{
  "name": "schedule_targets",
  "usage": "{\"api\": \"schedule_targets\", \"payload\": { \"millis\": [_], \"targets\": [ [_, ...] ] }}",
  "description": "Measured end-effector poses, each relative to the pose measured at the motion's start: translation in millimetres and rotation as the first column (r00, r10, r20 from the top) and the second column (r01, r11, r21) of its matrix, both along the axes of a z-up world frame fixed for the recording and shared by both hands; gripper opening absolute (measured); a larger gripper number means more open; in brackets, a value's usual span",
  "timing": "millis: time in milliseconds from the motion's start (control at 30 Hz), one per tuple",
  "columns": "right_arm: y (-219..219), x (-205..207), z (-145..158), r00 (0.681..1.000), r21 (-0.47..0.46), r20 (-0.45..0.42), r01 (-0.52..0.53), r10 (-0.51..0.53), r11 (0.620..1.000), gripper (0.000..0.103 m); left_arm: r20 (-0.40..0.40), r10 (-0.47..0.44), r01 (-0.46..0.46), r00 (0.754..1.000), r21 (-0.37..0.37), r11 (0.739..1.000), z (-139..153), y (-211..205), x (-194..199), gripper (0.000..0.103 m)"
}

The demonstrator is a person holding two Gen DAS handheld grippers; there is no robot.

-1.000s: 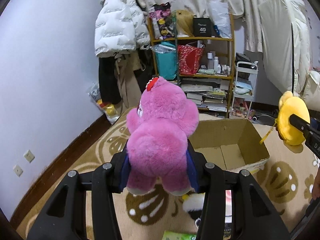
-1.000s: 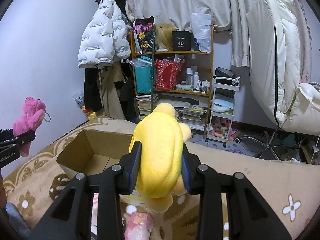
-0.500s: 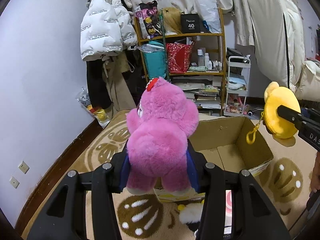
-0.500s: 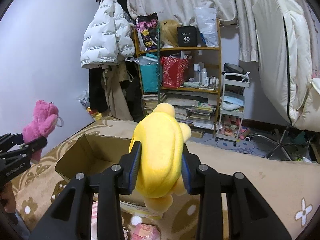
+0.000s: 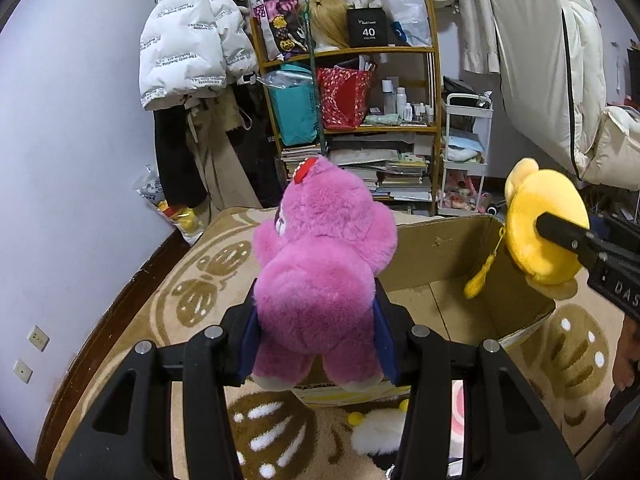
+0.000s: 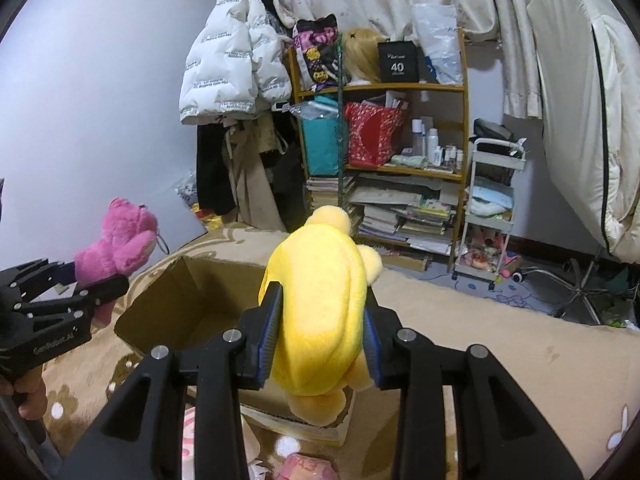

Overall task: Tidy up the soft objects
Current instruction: 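Carry the pink bear and yellow duck into the box and release both, then grasp the green tissue pack with the left tool while the right tool grasps the swirl cushion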

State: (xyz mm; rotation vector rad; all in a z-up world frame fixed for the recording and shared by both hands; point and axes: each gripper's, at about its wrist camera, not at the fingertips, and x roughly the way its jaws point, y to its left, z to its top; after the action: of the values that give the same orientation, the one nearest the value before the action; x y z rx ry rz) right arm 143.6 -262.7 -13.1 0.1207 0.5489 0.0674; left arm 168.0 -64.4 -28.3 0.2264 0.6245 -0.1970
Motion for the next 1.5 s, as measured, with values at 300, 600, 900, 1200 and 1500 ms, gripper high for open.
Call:
{"api": "schedule_targets", "payload": {
  "millis": [300,600,900,1200,1500],
  "targets": [
    [6,9,-16,0.996,0.012,-0.058,-0.061,0.061,0.998,0.039,-0.06,-0.017,0.017,0.998,0.002,1.0,-12,-6,8,0.048],
    [11,9,-23,0.992,0.014,-0.092,-0.088,0.089,0.996,0.043,-0.083,-0.009,0.01,0.996,0.014,1.0,-18,-8,9,0.055],
    [10,7,-24,0.991,0.034,-0.099,-0.086,0.089,0.996,0.056,-0.11,0.026,-0.023,0.994,0.021,1.0,-19,2,6,0.072],
    [8,-8,-14,0.994,0.055,-0.092,-0.059,0.064,0.997,0.082,-0.104,0.068,-0.066,0.992,0.024,0.998,-8,12,-12,0.096],
    [10,-29,-1,0.994,0.083,-0.093,-0.046,0.054,0.996,0.103,-0.104,0.106,-0.102,0.989,0.043,0.994,9,22,-38,0.101]
  ]
}}
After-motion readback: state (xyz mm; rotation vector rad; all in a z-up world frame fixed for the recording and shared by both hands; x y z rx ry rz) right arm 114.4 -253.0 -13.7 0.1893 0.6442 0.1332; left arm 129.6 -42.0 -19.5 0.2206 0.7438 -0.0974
